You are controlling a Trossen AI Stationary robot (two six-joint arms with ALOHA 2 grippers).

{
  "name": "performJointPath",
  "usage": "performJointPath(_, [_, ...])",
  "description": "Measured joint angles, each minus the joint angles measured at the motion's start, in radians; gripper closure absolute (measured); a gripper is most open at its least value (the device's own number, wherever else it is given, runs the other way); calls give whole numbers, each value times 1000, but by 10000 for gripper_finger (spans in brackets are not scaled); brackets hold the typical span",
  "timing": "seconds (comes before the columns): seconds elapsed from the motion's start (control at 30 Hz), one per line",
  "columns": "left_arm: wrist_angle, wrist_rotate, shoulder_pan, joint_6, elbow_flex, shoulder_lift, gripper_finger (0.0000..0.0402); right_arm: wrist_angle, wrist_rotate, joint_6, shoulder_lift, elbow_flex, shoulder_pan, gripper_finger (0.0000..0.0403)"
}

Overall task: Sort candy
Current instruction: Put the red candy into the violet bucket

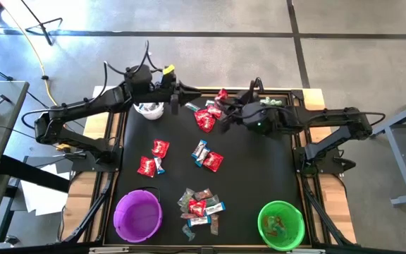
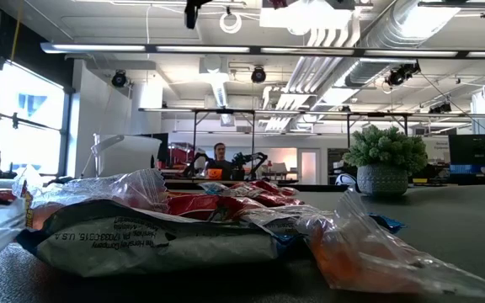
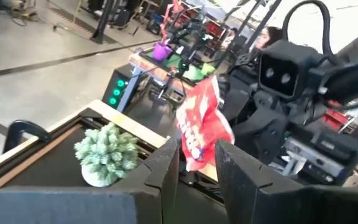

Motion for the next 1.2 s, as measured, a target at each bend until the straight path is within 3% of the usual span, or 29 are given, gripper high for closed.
performJointPath(0.27, [66, -1, -31, 1, 0, 1, 306, 91, -55, -194, 0, -1, -2, 401])
performJointPath(0.47, [102, -2, -56, 32, 0, 3, 297, 98, -71, -201, 1, -1, -43, 401])
performJointPath(0.8, [134, -63, -68, 62, 1, 27, 284, 198, -228, -247, 47, -2, -99, 401])
performJointPath(1.2, [178, -65, -68, 53, 1, 77, 279, 234, -251, -324, 75, -2, -120, 401])
